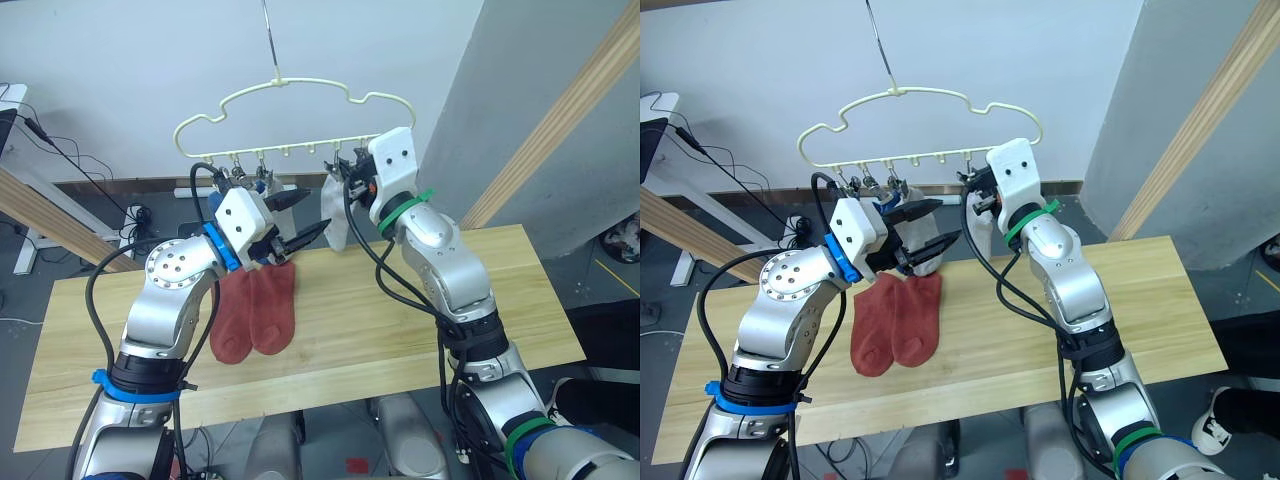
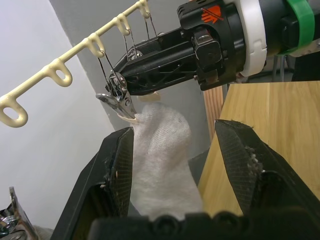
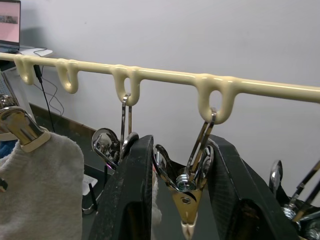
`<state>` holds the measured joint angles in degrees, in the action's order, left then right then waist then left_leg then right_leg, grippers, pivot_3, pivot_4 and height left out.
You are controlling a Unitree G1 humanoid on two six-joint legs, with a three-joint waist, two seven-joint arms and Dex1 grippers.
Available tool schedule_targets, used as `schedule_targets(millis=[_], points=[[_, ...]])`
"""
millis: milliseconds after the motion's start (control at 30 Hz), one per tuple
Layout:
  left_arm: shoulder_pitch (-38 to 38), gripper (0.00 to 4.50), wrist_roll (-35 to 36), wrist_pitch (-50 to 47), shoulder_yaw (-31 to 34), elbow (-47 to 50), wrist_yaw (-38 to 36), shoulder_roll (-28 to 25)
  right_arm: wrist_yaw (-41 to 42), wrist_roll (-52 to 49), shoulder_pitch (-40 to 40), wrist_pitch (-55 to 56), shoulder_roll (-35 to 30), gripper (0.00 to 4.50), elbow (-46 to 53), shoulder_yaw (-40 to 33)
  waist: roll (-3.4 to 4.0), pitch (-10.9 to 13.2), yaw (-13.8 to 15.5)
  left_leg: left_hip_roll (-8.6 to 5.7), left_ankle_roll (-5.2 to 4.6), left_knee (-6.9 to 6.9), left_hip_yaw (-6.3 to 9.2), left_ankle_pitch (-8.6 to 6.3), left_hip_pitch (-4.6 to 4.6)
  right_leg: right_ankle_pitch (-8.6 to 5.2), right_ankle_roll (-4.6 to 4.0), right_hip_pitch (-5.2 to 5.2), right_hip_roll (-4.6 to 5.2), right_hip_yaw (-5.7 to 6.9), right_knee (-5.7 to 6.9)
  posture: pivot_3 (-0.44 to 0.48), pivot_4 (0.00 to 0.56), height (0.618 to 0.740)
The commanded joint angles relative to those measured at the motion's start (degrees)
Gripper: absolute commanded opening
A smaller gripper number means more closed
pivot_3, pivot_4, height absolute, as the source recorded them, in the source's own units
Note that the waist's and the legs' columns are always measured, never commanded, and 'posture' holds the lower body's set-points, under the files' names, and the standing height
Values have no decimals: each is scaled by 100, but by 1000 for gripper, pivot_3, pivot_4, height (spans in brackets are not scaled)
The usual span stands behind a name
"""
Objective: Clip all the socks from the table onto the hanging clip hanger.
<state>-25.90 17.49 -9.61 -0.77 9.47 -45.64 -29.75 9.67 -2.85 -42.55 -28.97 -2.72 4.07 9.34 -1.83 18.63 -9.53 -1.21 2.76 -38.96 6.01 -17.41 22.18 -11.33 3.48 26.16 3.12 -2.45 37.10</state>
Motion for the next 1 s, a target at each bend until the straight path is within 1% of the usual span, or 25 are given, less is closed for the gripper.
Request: schedule_targets(millis=[33, 467, 600, 667, 700, 900, 1000], points=[[0, 2834, -6, 110, 6, 186, -2, 17, -35, 40, -132, 218, 47, 1514, 146, -88, 0, 0, 0, 0, 0, 0, 0, 0, 0, 0, 0, 0, 0, 0, 0, -219, 294, 733], [41, 2834, -28, 108, -12, 228, 16, 25, -26, 29, -131, 269, 93, 1514, 149, -124, 0, 0, 0, 0, 0, 0, 0, 0, 0, 0, 0, 0, 0, 0, 1, -216, 295, 733], [96, 2834, -57, 119, -9, 247, 22, 20, -20, 24, -130, 281, 112, 701, 161, -133, 0, 0, 0, 0, 0, 0, 0, 0, 0, 0, 0, 0, 0, 0, 1, -216, 295, 733], [136, 2834, -74, 129, -7, 259, 22, 13, -17, 23, -127, 284, 115, 193, 169, -134, 0, 0, -1, 0, 0, 0, 0, 0, 0, 0, 0, 0, 0, 0, 1, -217, 295, 733], [156, 2834, -94, 138, -6, 263, 30, 10, -16, 22, -125, 283, 116, 93, 175, -136, 0, 0, -1, 0, 0, 0, 0, 0, 0, 0, 0, 0, 0, 0, 1, -216, 295, 733], [254, 2834, -265, 235, -25, 243, 77, 1, -1, 17, -123, 283, 115, 93, 189, -137, 0, 0, 1, 0, 0, 0, 0, 0, 0, 0, 0, 0, 0, 0, 1, -216, 294, 733], [423, 2834, -371, 215, -40, 265, 164, 18, 8, 16, -119, 284, 111, 93, 195, -135, 0, 0, -3, 1, 0, 0, 0, 0, -1, 0, -1, 0, 0, 0, 1, -217, 293, 733]])
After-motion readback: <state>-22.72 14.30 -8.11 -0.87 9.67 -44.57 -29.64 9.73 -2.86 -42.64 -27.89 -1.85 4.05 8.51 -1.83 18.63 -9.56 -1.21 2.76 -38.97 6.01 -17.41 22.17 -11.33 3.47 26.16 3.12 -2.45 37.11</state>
